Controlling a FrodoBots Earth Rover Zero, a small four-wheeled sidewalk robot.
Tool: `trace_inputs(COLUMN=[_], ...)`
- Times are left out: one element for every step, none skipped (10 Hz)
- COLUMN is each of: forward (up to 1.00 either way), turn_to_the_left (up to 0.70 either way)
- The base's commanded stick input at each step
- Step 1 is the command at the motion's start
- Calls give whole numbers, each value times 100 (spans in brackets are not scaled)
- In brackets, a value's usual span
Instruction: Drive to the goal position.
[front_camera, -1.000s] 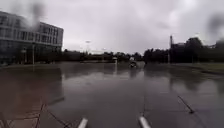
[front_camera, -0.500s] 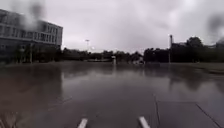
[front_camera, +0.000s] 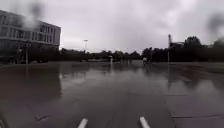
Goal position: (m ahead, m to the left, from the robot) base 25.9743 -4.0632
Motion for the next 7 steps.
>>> trace_inputs(forward=[100, 100, 100, 100, 100, 100, 100], turn_to_the_left=[0, 0, 0, 0, 0, 0, -1])
